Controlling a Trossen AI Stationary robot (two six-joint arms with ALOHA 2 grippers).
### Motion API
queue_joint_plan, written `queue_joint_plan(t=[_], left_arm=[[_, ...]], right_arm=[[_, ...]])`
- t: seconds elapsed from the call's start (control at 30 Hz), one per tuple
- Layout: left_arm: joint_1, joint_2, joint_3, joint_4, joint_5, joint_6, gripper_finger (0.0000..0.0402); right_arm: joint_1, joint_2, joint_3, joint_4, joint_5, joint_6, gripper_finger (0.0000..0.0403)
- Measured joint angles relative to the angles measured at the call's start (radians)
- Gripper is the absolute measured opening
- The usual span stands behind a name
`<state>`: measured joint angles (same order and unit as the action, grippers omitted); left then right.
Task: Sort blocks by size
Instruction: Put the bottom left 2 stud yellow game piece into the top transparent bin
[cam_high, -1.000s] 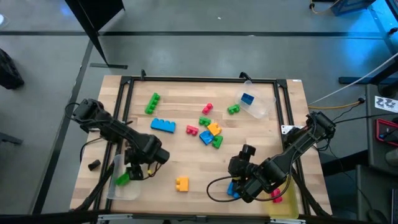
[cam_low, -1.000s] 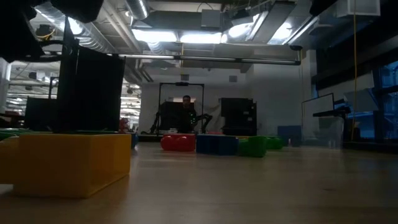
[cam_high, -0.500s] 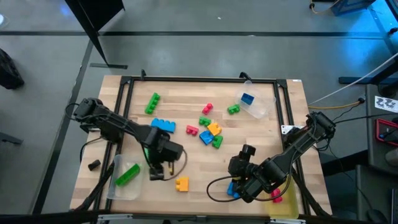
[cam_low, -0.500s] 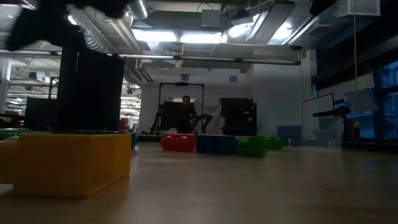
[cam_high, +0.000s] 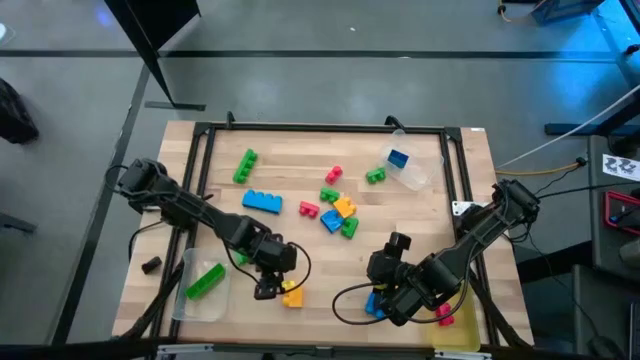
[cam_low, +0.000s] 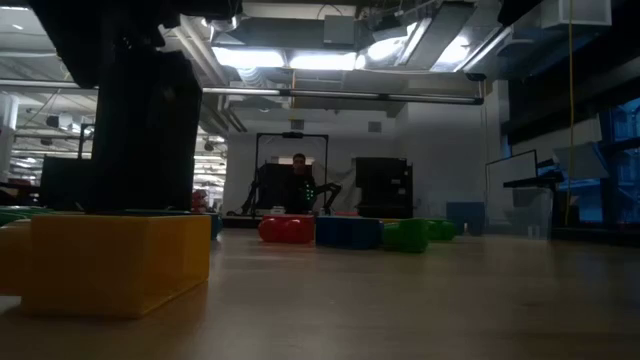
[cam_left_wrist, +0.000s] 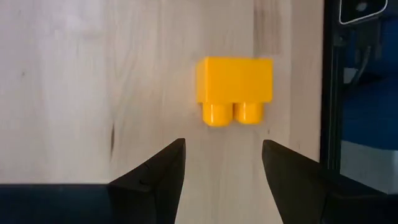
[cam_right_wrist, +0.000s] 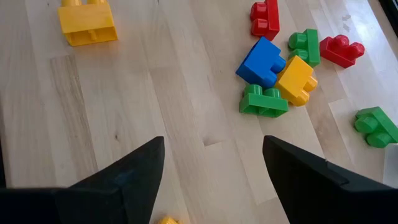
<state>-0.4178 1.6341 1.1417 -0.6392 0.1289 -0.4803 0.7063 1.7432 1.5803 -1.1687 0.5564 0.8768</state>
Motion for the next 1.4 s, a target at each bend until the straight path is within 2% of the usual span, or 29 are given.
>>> queue_joint_plan(t=[0.17, 0.43, 0.73, 1.4], left_arm=[[-0.03, 0.014, -0.047, 0.123, -0.026, -0.015, 0.0198], [-0.072, 0.11, -0.055, 0.203, -0.055, -0.017, 0.0198], [-0.072, 0.184, -0.055, 0.218, -0.079, -0.057, 0.0198], [-0.074, 0.241, -0.052, 0.289, -0.113, -0.036, 0.0198]], right_arm=[[0.0, 0.0, 0.0, 0.001, 0.0, 0.0, 0.0273], [0.0, 0.0, 0.0, 0.001, 0.0, 0.0, 0.0273], [0.0, 0.0, 0.0, 0.002, 0.0, 0.0, 0.0273], [0.0, 0.0, 0.0, 0.003, 0.0, 0.0, 0.0273]])
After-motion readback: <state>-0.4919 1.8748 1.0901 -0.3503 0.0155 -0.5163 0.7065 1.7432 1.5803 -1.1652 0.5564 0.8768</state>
